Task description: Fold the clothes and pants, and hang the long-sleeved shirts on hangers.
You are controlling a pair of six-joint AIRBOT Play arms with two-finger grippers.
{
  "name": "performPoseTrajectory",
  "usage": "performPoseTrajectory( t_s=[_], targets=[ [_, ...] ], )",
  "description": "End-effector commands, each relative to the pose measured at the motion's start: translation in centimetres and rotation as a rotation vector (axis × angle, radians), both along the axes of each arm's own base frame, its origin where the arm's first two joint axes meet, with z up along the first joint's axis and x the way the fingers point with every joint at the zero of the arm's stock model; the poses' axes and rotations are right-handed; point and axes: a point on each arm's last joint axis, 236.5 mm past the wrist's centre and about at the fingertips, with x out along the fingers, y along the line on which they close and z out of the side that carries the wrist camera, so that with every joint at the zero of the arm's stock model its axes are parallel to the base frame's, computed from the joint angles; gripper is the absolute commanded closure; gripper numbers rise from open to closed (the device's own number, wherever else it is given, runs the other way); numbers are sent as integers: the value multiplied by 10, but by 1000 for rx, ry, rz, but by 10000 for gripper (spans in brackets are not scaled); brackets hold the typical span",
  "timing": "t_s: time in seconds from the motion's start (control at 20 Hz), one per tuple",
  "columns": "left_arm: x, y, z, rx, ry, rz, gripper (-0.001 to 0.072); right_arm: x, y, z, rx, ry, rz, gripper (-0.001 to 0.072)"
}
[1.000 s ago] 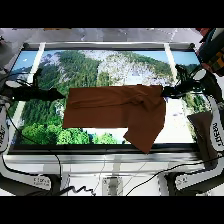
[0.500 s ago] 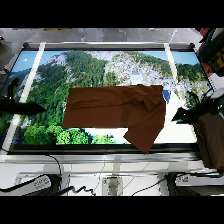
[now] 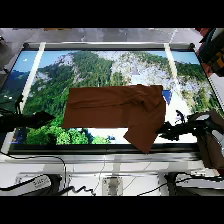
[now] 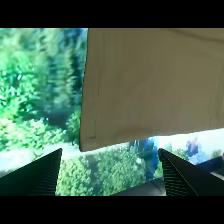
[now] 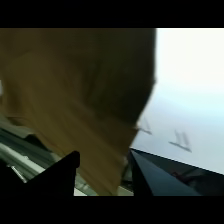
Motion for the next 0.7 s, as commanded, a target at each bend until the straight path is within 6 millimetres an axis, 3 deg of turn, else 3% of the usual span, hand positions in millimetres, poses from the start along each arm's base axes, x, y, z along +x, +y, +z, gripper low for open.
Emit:
performPoseTrajectory(
  t_s=[0.0, 0.1, 0.15, 0.25, 0.35, 0.5, 0.6, 0.65],
  targets=[
    [4, -18, -19, -68, 44, -3, 19, -11, 6, -21, -35, 10, -20, 363],
    [11, -33, -25, -137, 61, 3, 19, -10, 12, -22, -41, -7, 8, 563],
    [14, -40, -30, -157, 71, 5, 19, -8, 18, -20, -30, -32, 29, 705],
    [17, -49, -43, -162, 93, 3, 20, -3, 30, -16, -3, -77, 61, 702],
    [20, -57, -54, -162, 110, -2, 109, 1, 39, -12, 16, -109, 84, 703],
    [20, -70, -64, -154, 128, -27, 166, 0, 43, -12, 15, -112, 100, 703],
    [17, -77, -61, -160, 129, -62, 463, 2, 43, -11, 16, -118, 97, 703],
    [17, -79, -56, -168, 122, -84, 538, 6, 43, -8, 20, -129, 101, 703]
  ],
)
